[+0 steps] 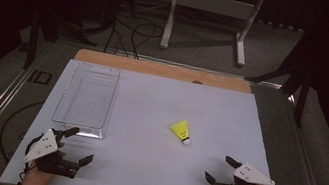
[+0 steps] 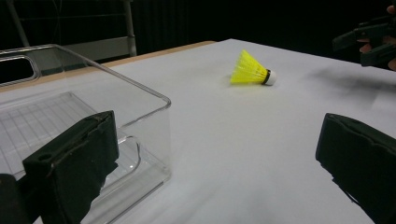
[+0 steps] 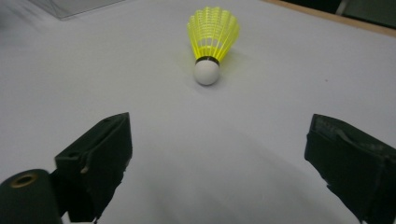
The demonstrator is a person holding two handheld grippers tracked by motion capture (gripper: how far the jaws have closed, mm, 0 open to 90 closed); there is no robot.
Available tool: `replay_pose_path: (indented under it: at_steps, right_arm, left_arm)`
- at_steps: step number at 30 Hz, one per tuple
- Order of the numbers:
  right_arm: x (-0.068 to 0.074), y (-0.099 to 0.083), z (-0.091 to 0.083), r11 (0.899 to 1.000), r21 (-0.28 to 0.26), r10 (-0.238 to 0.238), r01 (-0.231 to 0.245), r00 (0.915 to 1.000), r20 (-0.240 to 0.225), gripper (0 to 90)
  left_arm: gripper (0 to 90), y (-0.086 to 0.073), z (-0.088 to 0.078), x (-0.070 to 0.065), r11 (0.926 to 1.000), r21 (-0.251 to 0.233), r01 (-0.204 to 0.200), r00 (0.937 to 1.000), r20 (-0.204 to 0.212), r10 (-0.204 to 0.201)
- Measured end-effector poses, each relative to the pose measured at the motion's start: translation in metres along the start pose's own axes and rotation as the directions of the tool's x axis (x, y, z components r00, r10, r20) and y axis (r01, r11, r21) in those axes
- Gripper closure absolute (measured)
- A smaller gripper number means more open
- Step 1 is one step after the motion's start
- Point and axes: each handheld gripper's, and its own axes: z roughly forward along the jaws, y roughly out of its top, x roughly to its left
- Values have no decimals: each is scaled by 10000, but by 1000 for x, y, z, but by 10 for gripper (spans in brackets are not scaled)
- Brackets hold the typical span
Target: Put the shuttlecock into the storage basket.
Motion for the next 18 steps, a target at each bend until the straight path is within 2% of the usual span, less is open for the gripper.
replay_pose_path:
  at_steps: [6,18]
  right_arm:
    - [3,2,-2,9997,-88,-235,237,9994,237,77]
    - [1,2,-1,10000,-32,-18,19,9995,301,76]
  left_arm:
    - [2,0,0,0,10000,-15,-19,10000,5,19]
    - [2,0,1,0,10000,40,31,10000,58,-31]
